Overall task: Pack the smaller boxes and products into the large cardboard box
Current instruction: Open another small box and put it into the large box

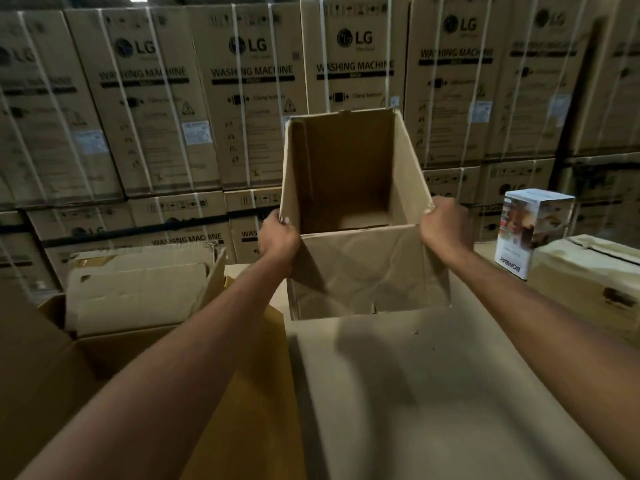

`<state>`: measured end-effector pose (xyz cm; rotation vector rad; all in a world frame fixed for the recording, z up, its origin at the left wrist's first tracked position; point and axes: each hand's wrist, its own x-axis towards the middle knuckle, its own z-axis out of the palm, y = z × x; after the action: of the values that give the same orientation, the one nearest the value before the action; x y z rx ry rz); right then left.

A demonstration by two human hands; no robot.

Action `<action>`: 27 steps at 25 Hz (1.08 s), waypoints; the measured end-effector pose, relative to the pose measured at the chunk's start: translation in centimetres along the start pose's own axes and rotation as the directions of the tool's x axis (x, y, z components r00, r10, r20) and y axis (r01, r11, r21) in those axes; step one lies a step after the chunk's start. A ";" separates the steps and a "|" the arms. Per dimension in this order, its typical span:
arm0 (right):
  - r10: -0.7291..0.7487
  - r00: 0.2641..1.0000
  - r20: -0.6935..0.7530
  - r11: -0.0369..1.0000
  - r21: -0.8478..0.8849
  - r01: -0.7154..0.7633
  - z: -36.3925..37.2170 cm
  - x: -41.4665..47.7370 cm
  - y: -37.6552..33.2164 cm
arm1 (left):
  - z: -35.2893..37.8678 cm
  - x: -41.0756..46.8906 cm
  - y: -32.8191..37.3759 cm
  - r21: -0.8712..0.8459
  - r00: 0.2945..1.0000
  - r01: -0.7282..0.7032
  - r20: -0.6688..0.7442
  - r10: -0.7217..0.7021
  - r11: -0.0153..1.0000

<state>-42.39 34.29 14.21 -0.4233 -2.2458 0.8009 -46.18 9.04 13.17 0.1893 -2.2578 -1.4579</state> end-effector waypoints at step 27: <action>-0.339 0.941 -0.011 0.864 0.392 0.316 -8.7 -26.8 -36.8 | -52.1 -8.9 2.7 0.062 0.859 -0.165 -0.482 0.175 0.984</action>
<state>-19.86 -3.23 29.41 0.1720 -2.0604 1.0514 -15.27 -30.03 31.00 0.3153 -1.8252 -1.1407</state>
